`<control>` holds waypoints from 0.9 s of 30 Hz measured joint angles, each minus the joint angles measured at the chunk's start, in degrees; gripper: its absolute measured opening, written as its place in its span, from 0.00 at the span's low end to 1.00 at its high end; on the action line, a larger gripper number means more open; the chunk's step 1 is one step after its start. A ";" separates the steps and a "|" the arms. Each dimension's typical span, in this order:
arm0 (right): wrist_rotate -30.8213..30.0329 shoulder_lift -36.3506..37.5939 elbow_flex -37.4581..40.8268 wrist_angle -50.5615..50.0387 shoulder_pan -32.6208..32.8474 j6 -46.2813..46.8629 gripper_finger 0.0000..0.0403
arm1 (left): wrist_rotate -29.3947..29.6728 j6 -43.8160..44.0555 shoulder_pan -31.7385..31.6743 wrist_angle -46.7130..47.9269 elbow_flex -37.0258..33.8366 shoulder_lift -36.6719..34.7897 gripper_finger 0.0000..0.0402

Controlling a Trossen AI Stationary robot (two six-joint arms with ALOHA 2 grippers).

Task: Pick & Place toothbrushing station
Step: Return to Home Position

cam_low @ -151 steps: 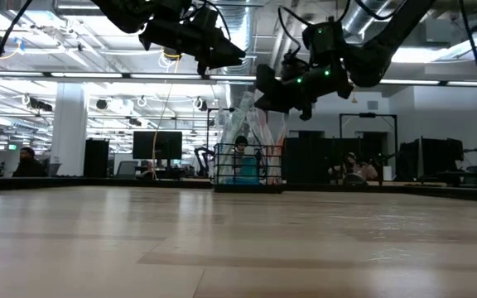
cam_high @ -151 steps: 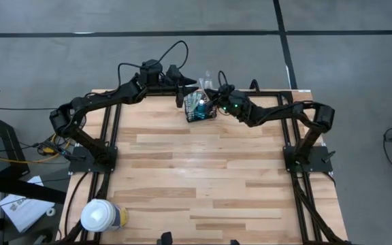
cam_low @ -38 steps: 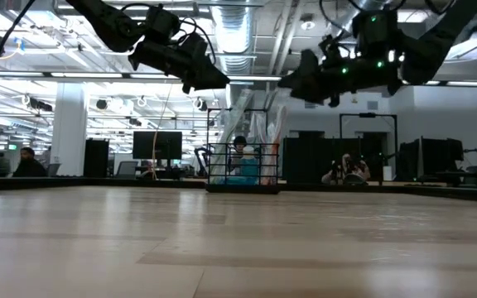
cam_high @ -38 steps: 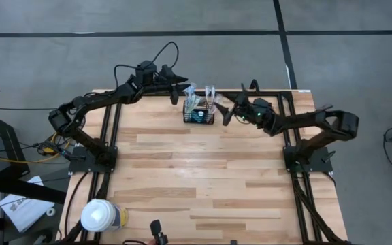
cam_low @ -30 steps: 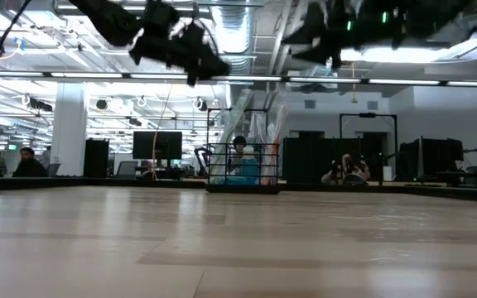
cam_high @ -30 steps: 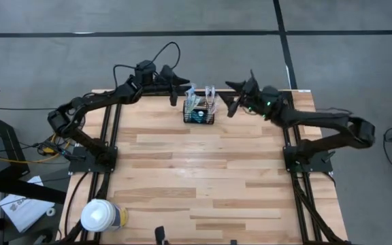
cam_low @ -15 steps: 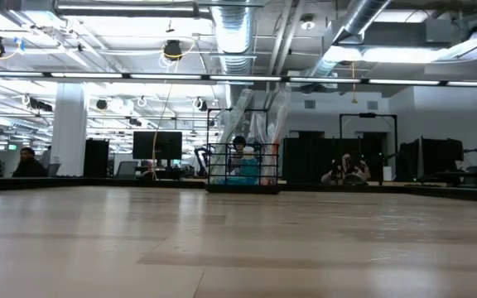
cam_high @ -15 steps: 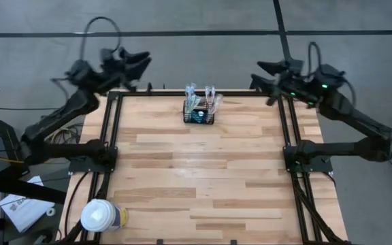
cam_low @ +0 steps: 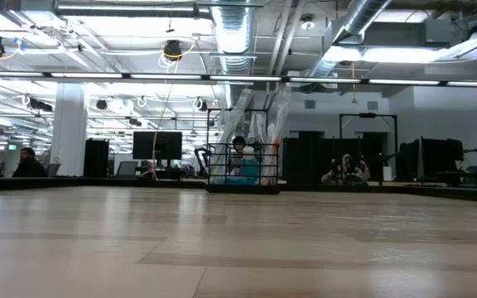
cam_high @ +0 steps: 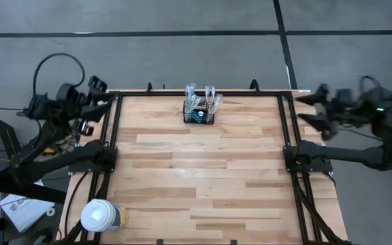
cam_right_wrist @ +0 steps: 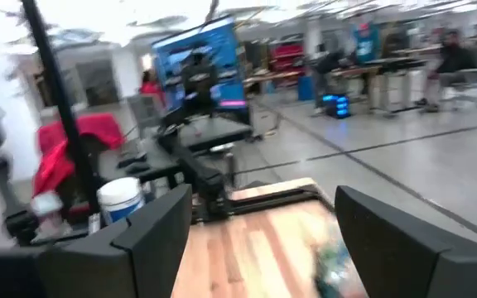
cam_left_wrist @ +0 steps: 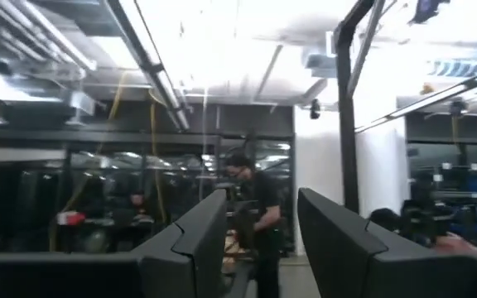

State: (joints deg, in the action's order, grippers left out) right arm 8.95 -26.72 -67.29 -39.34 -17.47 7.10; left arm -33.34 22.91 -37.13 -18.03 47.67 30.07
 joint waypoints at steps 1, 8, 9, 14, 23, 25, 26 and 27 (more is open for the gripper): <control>-1.39 2.63 0.00 -2.03 0.46 -0.01 0.71 | 0.33 -0.78 -0.08 0.45 -1.53 -2.01 0.36; -3.40 20.07 0.60 -10.60 -1.27 -3.80 0.71 | 6.11 -4.00 -0.45 5.10 -15.68 -18.90 0.36; -3.69 22.38 1.22 -10.74 -1.73 -4.05 0.71 | 6.65 -4.08 -0.45 5.45 -17.60 -21.30 0.36; -4.93 25.95 0.59 -22.93 -4.38 -2.65 0.71 | 7.31 -1.48 -0.43 5.47 -25.20 -29.94 0.36; -4.97 26.34 0.07 -18.02 -5.35 -3.66 0.71 | 8.86 1.19 -0.28 6.61 -27.14 -29.95 0.36; -2.60 26.31 3.90 -14.79 -6.34 -3.92 0.71 | 9.72 1.07 -0.23 5.79 -27.26 -29.90 0.36; -2.17 26.31 6.52 -13.84 -6.85 -4.27 0.71 | 10.50 1.09 -0.21 4.72 -27.54 -29.29 0.36; -1.69 26.28 9.41 -10.07 -7.41 -4.41 0.71 | 10.76 1.17 -0.21 2.56 -28.23 -28.74 0.36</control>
State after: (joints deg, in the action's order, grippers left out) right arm 7.26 -0.44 -57.88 -49.41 -24.88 2.69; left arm -22.58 24.08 -37.34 -15.46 19.44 1.33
